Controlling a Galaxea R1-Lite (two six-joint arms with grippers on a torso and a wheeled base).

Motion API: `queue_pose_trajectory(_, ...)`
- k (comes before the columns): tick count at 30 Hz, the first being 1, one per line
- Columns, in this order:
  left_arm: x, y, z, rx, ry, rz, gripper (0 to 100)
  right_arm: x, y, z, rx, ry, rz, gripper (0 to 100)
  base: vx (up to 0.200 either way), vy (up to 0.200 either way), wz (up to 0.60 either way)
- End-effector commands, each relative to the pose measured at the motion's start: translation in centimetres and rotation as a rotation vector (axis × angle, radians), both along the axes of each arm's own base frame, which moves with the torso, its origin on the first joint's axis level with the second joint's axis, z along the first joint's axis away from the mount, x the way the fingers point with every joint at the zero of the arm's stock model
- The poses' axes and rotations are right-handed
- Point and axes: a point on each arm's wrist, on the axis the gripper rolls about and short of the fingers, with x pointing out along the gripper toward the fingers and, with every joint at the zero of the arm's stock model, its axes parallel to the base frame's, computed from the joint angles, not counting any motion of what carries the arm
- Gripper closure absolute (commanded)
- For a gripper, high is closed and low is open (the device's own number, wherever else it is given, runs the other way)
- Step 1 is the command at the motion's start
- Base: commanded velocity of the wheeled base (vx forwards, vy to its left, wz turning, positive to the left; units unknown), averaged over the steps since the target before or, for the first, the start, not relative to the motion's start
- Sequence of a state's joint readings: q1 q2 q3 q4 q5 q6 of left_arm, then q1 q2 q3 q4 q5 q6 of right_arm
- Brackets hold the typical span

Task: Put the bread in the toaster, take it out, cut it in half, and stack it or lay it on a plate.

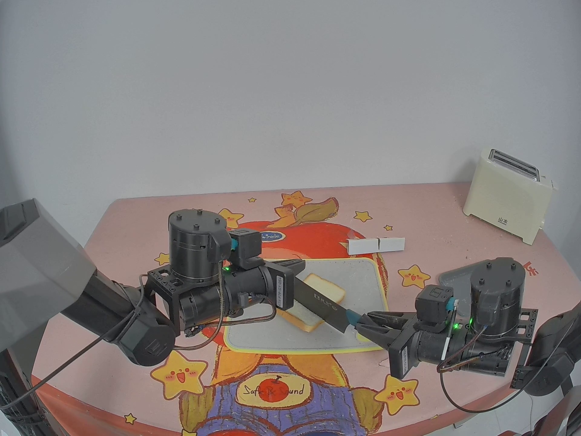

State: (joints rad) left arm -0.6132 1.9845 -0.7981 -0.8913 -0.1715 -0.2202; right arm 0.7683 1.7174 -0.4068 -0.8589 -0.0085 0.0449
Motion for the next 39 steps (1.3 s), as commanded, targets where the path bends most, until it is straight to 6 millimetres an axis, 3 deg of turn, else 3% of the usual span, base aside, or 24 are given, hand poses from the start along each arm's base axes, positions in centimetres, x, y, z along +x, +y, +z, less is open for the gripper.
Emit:
queue_pose_trajectory(1,0.06,0.01,-0.73,0.012,0.019,0.001,100,-0.01,0.0,0.14,0.006,-0.004,0.0,100,0.0,0.0,0.0)
queue_pose_trajectory(24,0.32,-0.13,-0.26,0.003,0.002,0.02,100,0.09,0.09,-0.43,-0.011,0.012,-0.001,100,0.0,0.0,0.0)
queue_pose_trajectory(39,0.37,-0.16,-0.95,0.016,0.019,0.019,100,0.23,0.07,-0.17,0.0,0.006,-0.005,100,0.0,0.0,0.0)
